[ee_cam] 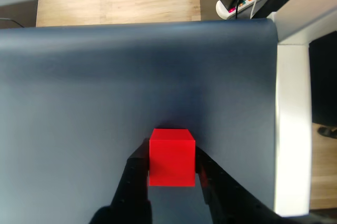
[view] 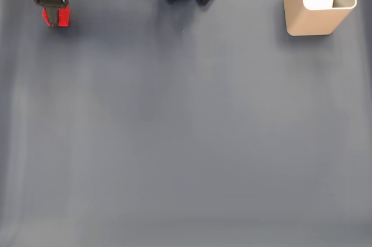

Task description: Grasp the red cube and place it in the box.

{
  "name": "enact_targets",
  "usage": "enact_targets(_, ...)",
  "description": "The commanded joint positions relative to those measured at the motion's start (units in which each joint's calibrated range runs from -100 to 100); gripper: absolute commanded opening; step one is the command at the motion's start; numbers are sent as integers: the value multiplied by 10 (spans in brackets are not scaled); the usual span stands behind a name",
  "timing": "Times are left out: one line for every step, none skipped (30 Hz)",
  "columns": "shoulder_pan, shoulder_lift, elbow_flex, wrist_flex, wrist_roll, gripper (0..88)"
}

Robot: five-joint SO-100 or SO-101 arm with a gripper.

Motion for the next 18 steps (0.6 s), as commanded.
enact_targets(-9, -30, -24, 5, 16, 13)
enact_targets(-10, -31, -24, 7, 20, 9)
enact_targets(-11, -33, -24, 7, 23, 5)
enact_targets(-14, -36, -24, 7, 26, 4)
enact_targets(-17, -39, -24, 7, 29, 4)
enact_targets(-20, -43, -25, 10, 33, 4)
enact_targets(-23, -49, -27, 15, 36, 3)
enact_targets(-28, -55, -30, 21, 39, 2)
enact_targets(-32, -61, -33, 25, 40, 2)
enact_targets(-37, -67, -38, 31, 41, 2)
enact_targets(-43, -74, -45, 40, 43, 2)
enact_targets(-49, -81, -52, 50, 46, 2)
enact_targets(-55, -88, -60, 62, 50, 2)
enact_targets(-63, -95, -68, 73, 52, 2)
enact_targets(-70, -101, -76, 82, 53, 2)
enact_targets(-76, -108, -83, 87, 54, 2)
enact_targets(-85, -114, -91, 95, 57, 2)
enact_targets(-93, -121, -99, 103, 62, 2)
